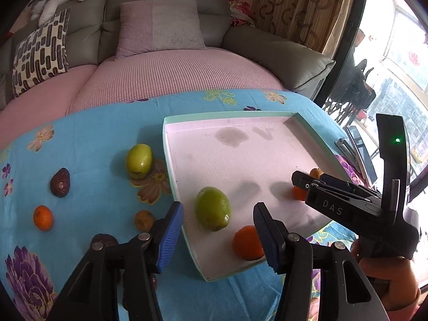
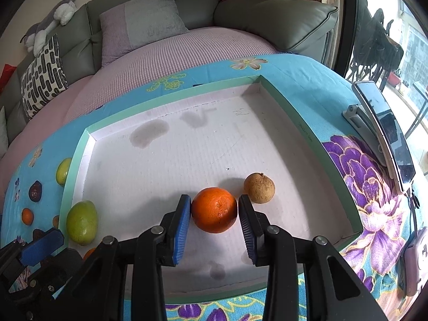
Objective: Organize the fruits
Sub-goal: 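Lower and open the left gripper in the tray while the right gripper releases its tangerine, then grasp a tangerine with the left gripper while the right gripper grasps a small brown fruit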
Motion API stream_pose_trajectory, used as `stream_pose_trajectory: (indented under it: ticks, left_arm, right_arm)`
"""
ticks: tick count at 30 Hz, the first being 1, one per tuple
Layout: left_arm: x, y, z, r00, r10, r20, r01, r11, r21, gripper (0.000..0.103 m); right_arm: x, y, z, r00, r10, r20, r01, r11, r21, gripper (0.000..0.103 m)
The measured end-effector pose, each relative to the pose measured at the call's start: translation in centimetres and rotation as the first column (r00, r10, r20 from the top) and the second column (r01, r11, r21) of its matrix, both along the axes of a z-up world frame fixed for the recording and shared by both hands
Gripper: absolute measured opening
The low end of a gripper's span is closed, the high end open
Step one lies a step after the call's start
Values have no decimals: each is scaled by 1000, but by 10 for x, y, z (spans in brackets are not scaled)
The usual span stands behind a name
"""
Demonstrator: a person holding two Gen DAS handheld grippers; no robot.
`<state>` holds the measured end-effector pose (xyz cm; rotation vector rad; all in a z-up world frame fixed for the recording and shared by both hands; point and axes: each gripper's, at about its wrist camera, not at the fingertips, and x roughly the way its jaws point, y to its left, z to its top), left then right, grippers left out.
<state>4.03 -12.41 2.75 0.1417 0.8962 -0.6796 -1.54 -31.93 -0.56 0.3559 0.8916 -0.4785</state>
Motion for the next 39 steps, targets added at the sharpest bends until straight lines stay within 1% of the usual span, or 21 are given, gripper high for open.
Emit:
stream_pose_trajectory:
  ticks: [1, 3, 4, 6, 7, 8, 10, 13, 15, 18, 20, 21, 23, 27, 30, 33, 35, 37, 39]
  left_arm:
    - [5, 7, 1, 999, 36, 19, -36, 999, 21, 64]
    - [16, 25, 0, 992, 113, 47, -116, 992, 49, 70]
    - [22, 37, -1, 987, 154, 55, -157, 986, 56, 72]
    - [35, 60, -4, 970, 238, 57, -242, 968, 65, 75]
    - [40, 73, -7, 958, 282, 58, -286, 956, 72, 80]
    - [45, 85, -9, 942, 329, 64, -333, 939, 83, 83]
    - [54, 110, -12, 905, 415, 90, -423, 899, 112, 90]
    - [61, 144, -15, 842, 526, 119, -538, 832, 133, 99]
    - [64, 167, -15, 804, 581, 125, -594, 796, 119, 101]
    - [64, 195, -13, 756, 641, 133, -654, 751, 94, 102]
    - [64, 208, -12, 727, 672, 142, -685, 723, 91, 102]
    - [64, 215, -12, 714, 685, 145, -699, 710, 89, 103]
    - [62, 226, -11, 694, 705, 146, -719, 691, 78, 103]
    - [59, 238, -5, 668, 728, 155, -741, 669, 51, 103]
    - [56, 246, 0, 658, 737, 155, -748, 663, 23, 103]
    - [55, 251, 3, 663, 736, 135, -743, 670, -5, 103]
    - [55, 251, 5, 668, 734, 127, -738, 674, -14, 103]
    - [57, 249, 7, 680, 724, 113, -726, 687, -26, 103]
    - [58, 247, 7, 693, 714, 95, -714, 699, -46, 103]
  right_arm:
    - [0, 1, 2, 1000, 2, 6, -2, 1000, -3, 53]
    - [-1, 3, 5, 1000, 8, 20, -8, 1000, -8, 59]
    - [0, 4, 6, 1000, 10, 25, -10, 1000, -14, 64]
    - [1, 8, 9, 999, 19, 37, -18, 1000, -22, 74]
    - [2, 10, 10, 999, 27, 46, -26, 999, -22, 76]
    - [3, 12, 11, 998, 35, 55, -33, 999, -22, 77]
    - [6, 17, 13, 997, 44, 65, -43, 999, -31, 85]
    - [10, 25, 15, 996, 57, 65, -54, 997, -51, 88]
    - [13, 31, 16, 995, 70, 69, -67, 996, -54, 88]
    - [16, 40, 18, 993, 87, 84, -82, 995, -60, 89]
    - [19, 46, 19, 991, 92, 97, -87, 994, -60, 92]
    - [20, 49, 20, 989, 98, 108, -91, 994, -61, 97]
    - [24, 58, 23, 984, 118, 130, -112, 992, -59, 97]
    - [33, 80, 27, 973, 171, 156, -164, 985, -60, 97]
    - [42, 103, 30, 956, 247, 160, -237, 968, -76, 97]
    - [49, 125, 33, 940, 302, 161, -287, 952, -111, 97]
    - [52, 137, 35, 925, 338, 173, -324, 940, -107, 97]
    - [55, 149, 36, 910, 374, 178, -359, 927, -111, 97]
    - [59, 163, 35, 897, 410, 164, -393, 911, -127, 97]
